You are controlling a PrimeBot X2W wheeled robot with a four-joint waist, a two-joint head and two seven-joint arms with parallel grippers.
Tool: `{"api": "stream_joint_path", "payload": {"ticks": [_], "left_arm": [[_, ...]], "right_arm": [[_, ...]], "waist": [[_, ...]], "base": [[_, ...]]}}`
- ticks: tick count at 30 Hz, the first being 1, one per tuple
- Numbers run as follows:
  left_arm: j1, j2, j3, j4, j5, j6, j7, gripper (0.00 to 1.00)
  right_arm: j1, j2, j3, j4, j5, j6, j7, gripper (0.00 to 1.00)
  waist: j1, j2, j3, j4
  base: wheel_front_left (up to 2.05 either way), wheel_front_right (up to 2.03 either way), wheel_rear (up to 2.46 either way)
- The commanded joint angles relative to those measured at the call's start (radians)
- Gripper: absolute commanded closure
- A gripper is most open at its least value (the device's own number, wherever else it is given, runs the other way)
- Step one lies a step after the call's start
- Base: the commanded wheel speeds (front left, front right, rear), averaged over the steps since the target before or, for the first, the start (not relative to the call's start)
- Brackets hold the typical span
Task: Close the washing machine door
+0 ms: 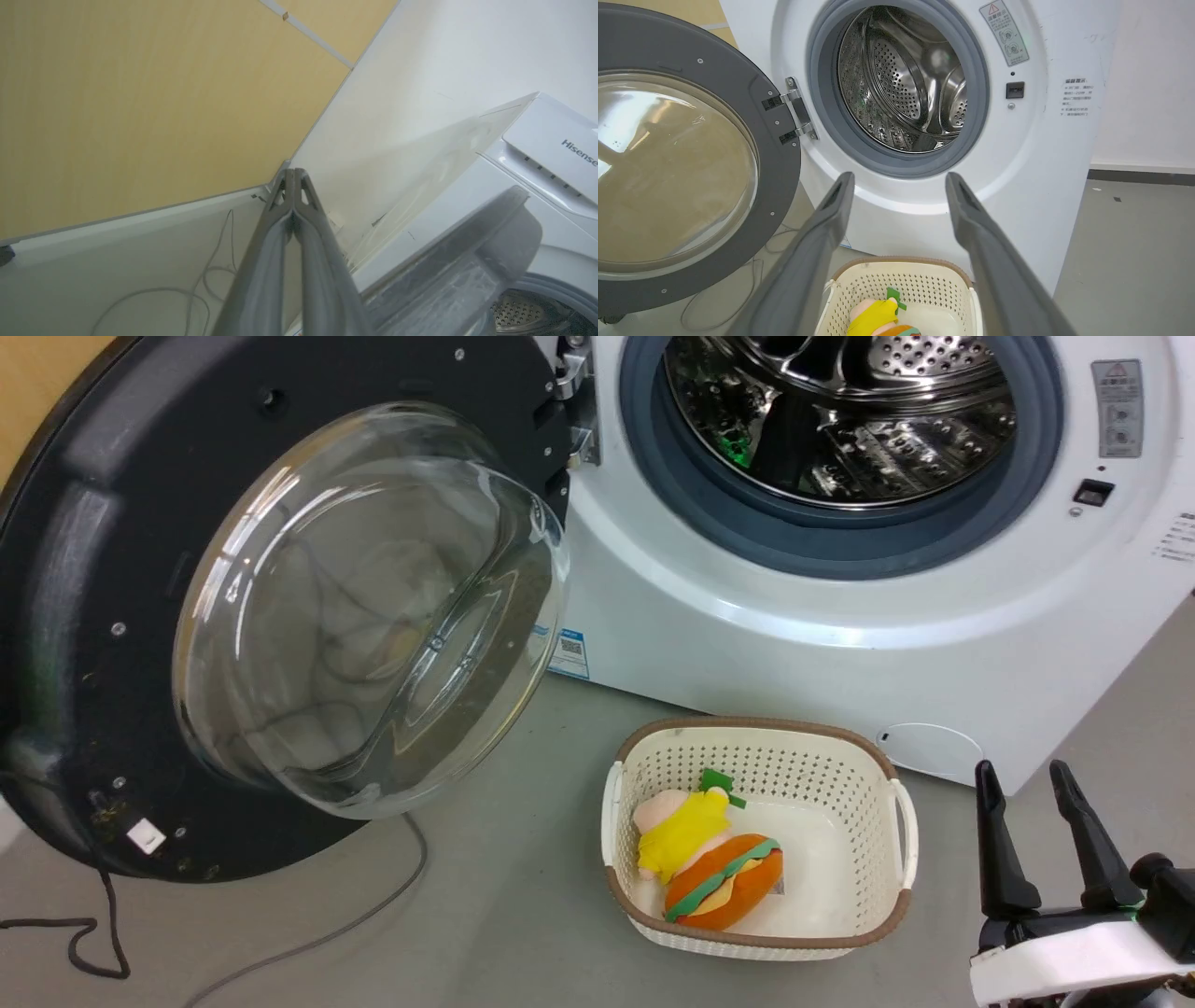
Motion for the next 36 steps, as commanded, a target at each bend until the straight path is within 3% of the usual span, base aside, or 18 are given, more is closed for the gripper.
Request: {"api": "stream_joint_path", "payload": {"ticks": [1,15,27,36], "left_arm": [[-0.013,0.017,0.0,0.027,-0.035,-0.012,0.052,1.0],[0.083,0.046,-0.063,0.047,-0.234,-0.085,0.383,1.0],[0.221,0.023,-0.111,-0.146,-0.469,-0.104,0.632,1.0],[0.304,-0.02,-0.208,-0.314,-0.598,-0.114,0.762,1.0]], "right_arm": [[-0.001,0.003,-0.002,0.003,0.015,0.001,-0.011,0.0],[-0.003,0.004,-0.014,0.005,0.042,0.001,-0.039,0.0],[0.016,0.004,-0.034,0.002,0.074,0.001,-0.064,0.0],[0.019,0.005,-0.043,-0.001,0.088,0.001,-0.082,0.0]], "waist": [[0.0,0.0,0.004,0.01],[0.0,0.0,0.016,0.058],[0.0,0.0,0.006,0.132],[0.0,0.0,0.004,0.163]], "base": [[0.0,0.0,0.0],[0.0,0.0,0.0],[0.0,0.0,0.0],[0.0,0.0,0.0]]}}
